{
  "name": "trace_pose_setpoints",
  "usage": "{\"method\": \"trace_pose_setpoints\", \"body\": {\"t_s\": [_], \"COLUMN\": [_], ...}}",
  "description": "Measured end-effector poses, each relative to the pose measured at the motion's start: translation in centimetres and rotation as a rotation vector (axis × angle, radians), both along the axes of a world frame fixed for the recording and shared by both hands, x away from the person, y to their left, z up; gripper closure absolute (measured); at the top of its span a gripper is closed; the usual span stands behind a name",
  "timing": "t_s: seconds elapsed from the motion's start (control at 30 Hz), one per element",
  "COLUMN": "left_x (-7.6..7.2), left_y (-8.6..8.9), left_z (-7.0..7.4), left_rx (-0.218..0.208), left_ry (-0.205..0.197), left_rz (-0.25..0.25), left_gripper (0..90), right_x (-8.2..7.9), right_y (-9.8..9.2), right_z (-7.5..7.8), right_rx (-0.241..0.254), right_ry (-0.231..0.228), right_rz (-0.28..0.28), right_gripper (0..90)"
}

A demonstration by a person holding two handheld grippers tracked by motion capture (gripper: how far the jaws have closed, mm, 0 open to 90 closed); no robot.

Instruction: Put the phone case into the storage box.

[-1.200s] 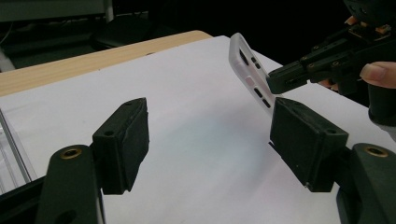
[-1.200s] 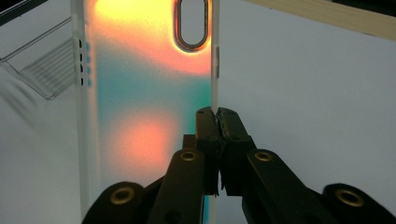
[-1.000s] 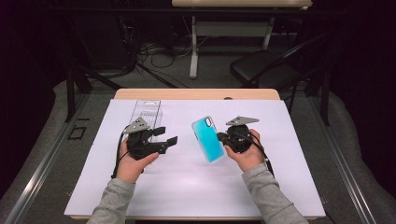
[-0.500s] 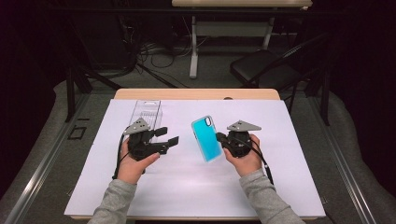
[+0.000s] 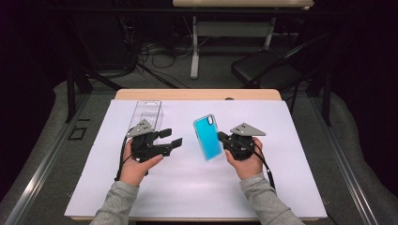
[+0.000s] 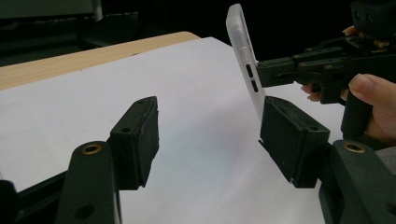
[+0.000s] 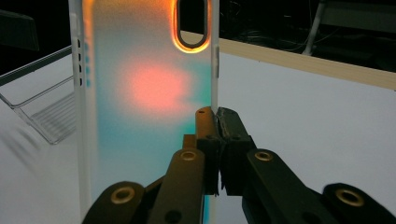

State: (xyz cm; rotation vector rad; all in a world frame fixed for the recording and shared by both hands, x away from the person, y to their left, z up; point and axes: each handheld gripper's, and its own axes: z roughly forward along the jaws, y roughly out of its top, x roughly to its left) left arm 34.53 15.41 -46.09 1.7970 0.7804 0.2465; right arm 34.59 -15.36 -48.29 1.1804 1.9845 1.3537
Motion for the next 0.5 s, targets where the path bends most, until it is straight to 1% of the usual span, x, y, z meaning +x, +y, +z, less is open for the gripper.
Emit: {"method": "trace_pose_setpoints", "body": {"t_s": [0.07, 0.13, 0.2, 0.27, 0.3, 0.4, 0.43, 0.5], "left_x": [-0.04, -0.1, -0.14, -0.16, -0.19, -0.27, -0.32, -0.34], "left_y": [-0.09, -0.21, -0.3, -0.39, -0.46, -0.73, -0.84, -0.96], "left_z": [0.02, -0.01, -0.01, -0.05, -0.08, -0.23, -0.3, -0.48], "left_rx": [0.009, 0.007, 0.013, 0.004, -0.007, -0.027, -0.04, -0.07], "left_ry": [-0.005, -0.006, -0.002, 0.017, 0.031, 0.05, 0.072, 0.123], "left_rz": [0.004, 0.005, 0.002, -0.007, -0.013, -0.026, -0.024, -0.024], "left_gripper": [37.5, 37.5, 37.9, 38.2, 38.2, 38.2, 38.3, 38.2], "right_x": [-0.07, -0.06, -0.11, -0.16, -0.19, -0.29, -0.36, -0.42], "right_y": [-0.02, -0.03, -0.02, 0.01, 0.03, 0.14, 0.17, 0.22], "right_z": [0.03, 0.02, 0.05, 0.08, 0.08, 0.09, 0.13, 0.14], "right_rx": [-0.001, 0.002, 0.002, 0.004, 0.003, 0.007, 0.006, 0.007], "right_ry": [0.002, -0.01, -0.008, -0.008, -0.011, -0.019, -0.013, -0.019], "right_rz": [-0.001, 0.001, 0.0, 0.001, 0.003, 0.003, 0.003, 0.004], "right_gripper": [88.5, 88.5, 88.4, 88.5, 88.4, 88.4, 88.5, 88.4]}}
